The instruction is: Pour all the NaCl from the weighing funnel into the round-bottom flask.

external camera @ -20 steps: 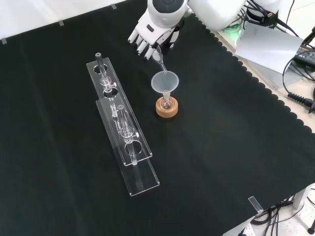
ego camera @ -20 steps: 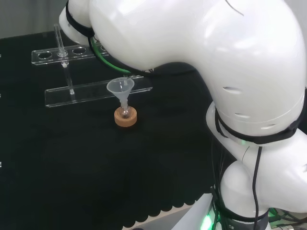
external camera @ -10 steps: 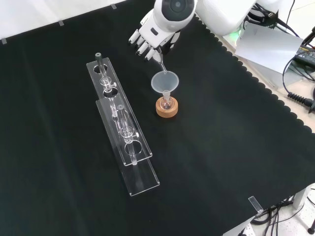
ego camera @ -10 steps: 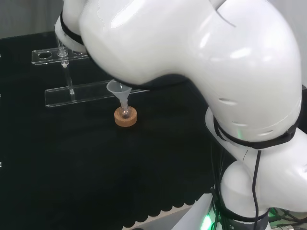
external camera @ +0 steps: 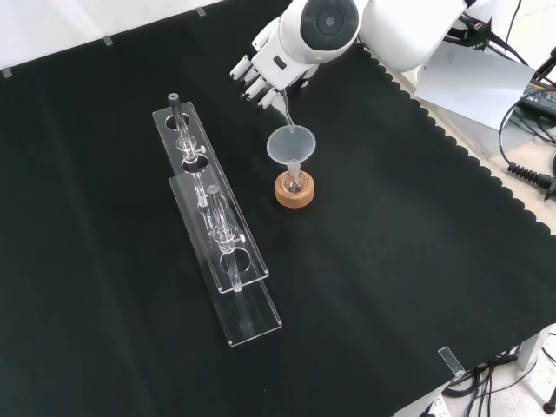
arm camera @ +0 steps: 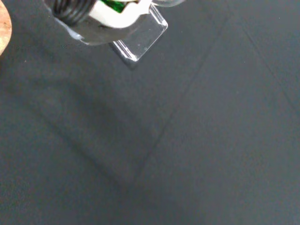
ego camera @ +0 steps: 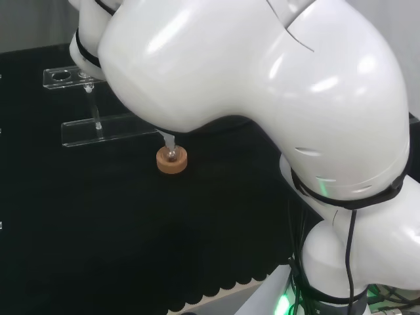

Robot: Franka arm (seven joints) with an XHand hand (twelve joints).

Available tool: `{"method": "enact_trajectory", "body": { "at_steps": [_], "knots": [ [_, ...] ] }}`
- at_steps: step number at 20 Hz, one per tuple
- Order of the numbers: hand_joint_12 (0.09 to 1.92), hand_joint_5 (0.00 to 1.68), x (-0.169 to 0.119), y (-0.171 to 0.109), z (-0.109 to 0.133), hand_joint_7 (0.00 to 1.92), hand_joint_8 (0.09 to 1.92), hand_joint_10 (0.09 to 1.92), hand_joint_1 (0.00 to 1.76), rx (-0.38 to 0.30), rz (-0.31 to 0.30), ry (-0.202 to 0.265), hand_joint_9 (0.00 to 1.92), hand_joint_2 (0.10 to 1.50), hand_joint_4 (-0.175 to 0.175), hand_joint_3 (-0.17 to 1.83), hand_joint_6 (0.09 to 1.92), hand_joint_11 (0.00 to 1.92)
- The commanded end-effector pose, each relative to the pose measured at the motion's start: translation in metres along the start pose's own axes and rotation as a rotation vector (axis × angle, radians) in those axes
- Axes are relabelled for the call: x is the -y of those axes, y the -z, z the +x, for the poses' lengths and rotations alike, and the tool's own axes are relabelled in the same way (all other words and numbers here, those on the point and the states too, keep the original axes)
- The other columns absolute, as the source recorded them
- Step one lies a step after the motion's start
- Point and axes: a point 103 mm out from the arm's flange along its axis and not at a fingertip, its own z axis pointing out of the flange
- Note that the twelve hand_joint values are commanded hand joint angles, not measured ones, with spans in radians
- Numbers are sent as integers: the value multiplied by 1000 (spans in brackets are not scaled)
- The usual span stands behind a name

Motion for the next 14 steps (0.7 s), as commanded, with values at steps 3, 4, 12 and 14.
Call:
{"method": "enact_trajectory", "body": {
  "at_steps": [3, 4, 12, 14],
  "knots": [
    [1174, 1113, 0, 2, 0, 720, 623, 373, 1068, 38, 4, -9, 1020, 809, 175, 498, 889, 681],
    [1174, 1113, 0, 3, 0, 720, 623, 373, 1068, 41, 3, -10, 1020, 809, 175, 498, 889, 682],
    [1173, 1113, 1, 7, -1, 720, 624, 372, 1068, 77, 1, -18, 1020, 808, 175, 499, 890, 684],
    [1172, 1113, 1, 7, -1, 720, 624, 372, 1069, 88, -1, -19, 1020, 808, 175, 499, 890, 684]
  ]
}}
